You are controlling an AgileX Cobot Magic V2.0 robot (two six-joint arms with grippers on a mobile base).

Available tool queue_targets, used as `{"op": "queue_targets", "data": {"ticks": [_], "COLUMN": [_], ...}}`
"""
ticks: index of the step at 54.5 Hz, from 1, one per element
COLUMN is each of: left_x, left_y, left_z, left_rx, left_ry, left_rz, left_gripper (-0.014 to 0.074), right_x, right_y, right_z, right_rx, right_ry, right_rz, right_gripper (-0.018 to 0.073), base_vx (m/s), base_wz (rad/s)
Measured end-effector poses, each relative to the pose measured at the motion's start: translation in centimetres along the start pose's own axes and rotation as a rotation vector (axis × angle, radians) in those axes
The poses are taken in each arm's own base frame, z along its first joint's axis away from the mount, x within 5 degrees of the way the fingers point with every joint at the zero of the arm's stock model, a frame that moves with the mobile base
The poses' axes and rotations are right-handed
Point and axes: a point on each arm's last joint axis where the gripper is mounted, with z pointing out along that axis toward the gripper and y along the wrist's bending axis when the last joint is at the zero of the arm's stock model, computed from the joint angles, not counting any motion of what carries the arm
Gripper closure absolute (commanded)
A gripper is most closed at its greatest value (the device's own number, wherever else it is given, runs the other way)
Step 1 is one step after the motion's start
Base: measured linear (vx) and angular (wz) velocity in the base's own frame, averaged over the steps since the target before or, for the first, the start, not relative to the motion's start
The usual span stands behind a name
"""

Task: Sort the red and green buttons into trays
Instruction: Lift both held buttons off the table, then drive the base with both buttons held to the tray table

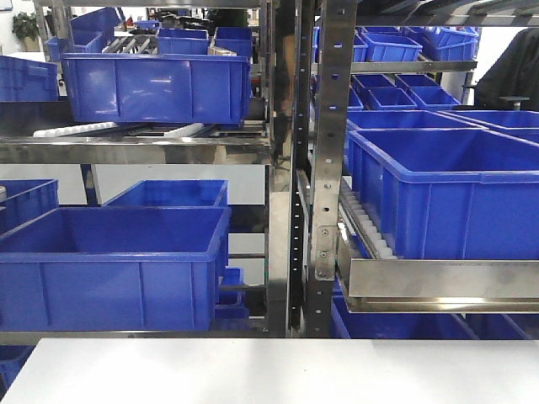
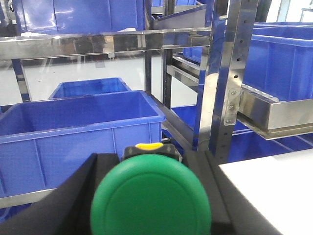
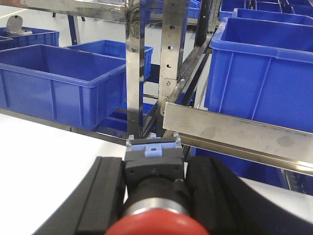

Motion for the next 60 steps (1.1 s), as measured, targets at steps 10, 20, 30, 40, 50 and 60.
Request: {"op": "queue_targets", "data": {"ticks": [10, 20, 30, 40, 50, 60], "left_x": [0.00, 0.00, 0.00, 0.00, 0.00, 0.00], "left_y": [0.00, 0.00, 0.00, 0.00, 0.00, 0.00], "left_z": [0.00, 0.00, 0.00, 0.00, 0.00, 0.00], "left_rx": [0.000, 0.000, 0.000, 0.000, 0.000, 0.000], "left_ry": [0.000, 0.000, 0.000, 0.000, 0.000, 0.000], "left_rz": [0.000, 0.000, 0.000, 0.000, 0.000, 0.000], "left_gripper": [0.0596, 0.0596, 0.0596, 0.0596, 0.0596, 0.0596], "right_x": [0.00, 0.00, 0.00, 0.00, 0.00, 0.00], "right_y": [0.00, 0.00, 0.00, -0.01, -0.01, -0.01], "right_z": [0.00, 0.00, 0.00, 0.00, 0.00, 0.00], "right_rx": [0.000, 0.000, 0.000, 0.001, 0.001, 0.001], "right_ry": [0.000, 0.000, 0.000, 0.000, 0.001, 0.001], "right_rz": [0.000, 0.000, 0.000, -0.001, -0.002, -0.002], "right_gripper": [0.0568, 0.0568, 0.0568, 0.0568, 0.0568, 0.0568], "base_vx": [0.00, -0.02, -0.07, -0.12, -0.15, -0.18], "base_wz": [0.00, -0.04, -0.08, -0.04, 0.16, 0.20]}}
